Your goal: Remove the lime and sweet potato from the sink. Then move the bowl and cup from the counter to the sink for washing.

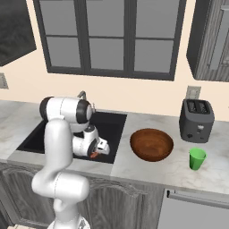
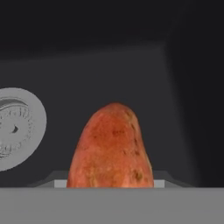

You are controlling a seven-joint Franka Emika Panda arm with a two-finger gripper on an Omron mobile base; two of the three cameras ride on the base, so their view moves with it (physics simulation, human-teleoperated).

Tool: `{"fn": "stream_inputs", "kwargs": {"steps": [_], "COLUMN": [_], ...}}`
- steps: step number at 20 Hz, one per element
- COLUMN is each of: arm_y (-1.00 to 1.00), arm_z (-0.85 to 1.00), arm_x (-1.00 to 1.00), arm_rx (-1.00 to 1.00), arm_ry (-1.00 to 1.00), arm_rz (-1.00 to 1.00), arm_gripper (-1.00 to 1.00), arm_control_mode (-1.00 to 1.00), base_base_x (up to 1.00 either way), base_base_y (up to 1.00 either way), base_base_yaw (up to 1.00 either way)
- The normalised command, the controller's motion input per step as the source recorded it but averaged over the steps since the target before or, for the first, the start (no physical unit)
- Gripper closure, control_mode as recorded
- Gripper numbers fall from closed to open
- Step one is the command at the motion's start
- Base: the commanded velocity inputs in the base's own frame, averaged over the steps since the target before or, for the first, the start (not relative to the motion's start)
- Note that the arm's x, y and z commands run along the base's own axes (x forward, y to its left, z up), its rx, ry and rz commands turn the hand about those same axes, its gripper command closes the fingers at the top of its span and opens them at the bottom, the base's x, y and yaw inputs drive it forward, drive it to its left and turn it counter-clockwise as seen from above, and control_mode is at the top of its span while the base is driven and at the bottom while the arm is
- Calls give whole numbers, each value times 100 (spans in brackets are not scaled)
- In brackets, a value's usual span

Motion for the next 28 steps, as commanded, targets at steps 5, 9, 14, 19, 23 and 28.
{"fn": "stream_inputs", "kwargs": {"steps": [5, 9, 14, 19, 23, 28], "arm_y": [0, -4, -12, -15, -15, -11], "arm_z": [44, 46, 46, 43, 46, 45], "arm_x": [-22, -22, -21, -18, -14, -16], "arm_rx": [0, 0, 0, -2, -2, 0], "arm_ry": [-10, -6, -1, 0, 0, 0], "arm_rz": [6, 6, 3, 0, 0, 0], "arm_gripper": [100, 100, 100, 100, 100, 100], "arm_control_mode": [-100, -100, -100, -100, -100, -100], "base_base_x": [0, 0, 0, 0, 0, 0], "base_base_y": [0, 0, 0, 0, 0, 0], "base_base_yaw": [0, 0, 0, 0, 0, 0]}}
